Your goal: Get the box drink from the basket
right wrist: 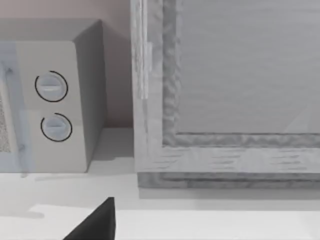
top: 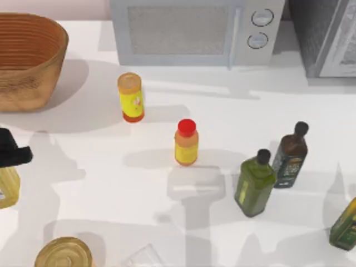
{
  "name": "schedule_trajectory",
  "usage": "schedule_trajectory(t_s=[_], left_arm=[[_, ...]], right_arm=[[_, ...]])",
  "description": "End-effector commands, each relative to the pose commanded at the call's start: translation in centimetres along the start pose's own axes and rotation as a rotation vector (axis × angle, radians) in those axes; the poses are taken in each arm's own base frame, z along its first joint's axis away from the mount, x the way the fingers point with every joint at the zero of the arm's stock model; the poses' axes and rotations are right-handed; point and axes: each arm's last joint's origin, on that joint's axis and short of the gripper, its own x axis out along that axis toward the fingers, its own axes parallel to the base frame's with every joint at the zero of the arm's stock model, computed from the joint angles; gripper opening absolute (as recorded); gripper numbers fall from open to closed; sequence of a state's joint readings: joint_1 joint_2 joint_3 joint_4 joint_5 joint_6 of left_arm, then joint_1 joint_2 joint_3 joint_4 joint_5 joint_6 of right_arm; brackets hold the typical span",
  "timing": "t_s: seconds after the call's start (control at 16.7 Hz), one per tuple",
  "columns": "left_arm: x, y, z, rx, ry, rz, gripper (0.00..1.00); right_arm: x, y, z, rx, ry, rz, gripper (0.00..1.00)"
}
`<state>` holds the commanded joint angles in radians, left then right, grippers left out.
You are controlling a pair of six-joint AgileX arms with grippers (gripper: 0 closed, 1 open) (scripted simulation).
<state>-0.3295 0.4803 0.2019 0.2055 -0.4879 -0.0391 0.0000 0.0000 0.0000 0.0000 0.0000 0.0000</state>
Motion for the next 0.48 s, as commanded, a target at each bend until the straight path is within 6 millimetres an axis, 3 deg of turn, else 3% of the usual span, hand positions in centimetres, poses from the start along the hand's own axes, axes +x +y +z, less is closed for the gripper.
schedule_trajectory(t_s=[0.24,0.48], left_arm=[[1.8,-5.0,3.0,-0.010,-0.017,0.111,0.00],[2.4,-12.3,4.0,-0.019,-0.036,0.231,0.00]], right_arm=[[0.0,0.0,0.0,0.000,0.000,0.000,1.00],[0.0,0.0,0.0,0.000,0.000,0.000,1.00]])
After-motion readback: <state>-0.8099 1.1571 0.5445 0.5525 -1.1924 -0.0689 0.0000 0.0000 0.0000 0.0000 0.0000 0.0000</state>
